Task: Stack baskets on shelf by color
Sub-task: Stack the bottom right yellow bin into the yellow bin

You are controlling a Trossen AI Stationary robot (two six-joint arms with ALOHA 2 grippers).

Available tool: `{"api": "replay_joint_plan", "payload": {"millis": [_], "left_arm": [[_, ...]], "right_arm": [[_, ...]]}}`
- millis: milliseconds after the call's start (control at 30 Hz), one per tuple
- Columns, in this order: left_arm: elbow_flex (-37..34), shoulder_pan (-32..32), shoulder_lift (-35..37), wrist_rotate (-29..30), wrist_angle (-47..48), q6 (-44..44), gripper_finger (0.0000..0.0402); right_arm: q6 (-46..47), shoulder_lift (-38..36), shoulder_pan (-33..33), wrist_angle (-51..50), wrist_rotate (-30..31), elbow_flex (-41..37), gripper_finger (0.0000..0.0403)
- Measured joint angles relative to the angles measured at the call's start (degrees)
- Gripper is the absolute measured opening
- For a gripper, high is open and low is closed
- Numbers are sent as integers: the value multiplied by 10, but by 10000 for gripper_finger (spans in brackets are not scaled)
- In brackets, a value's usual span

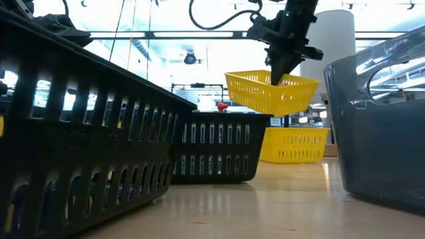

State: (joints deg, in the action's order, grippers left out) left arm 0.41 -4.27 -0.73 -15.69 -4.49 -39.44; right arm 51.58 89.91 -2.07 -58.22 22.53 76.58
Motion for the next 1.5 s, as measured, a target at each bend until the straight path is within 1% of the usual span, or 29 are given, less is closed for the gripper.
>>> {"api": "replay_joint_plan", "payload": {"millis": [333,467,667,867,1000,1300,1500], "left_arm": [[0,0,0,0,0,0,39],[0,0,0,0,0,0,36],[0,0,0,0,-1,0,30],[0,0,0,0,-2,0,36],[0,0,0,0,-2,0,38],[0,0,0,0,-2,0,30],[0,0,0,0,-2,0,36]], "right_arm": [[57,0,15,-3,36,-10,9],[92,-13,22,14,44,-50,9],[116,-53,24,99,50,-116,9],[134,-82,9,113,50,-163,8],[138,-93,3,137,36,-184,8],[166,-94,1,140,-4,-209,9],[171,-94,-5,142,-48,-214,12]]}}
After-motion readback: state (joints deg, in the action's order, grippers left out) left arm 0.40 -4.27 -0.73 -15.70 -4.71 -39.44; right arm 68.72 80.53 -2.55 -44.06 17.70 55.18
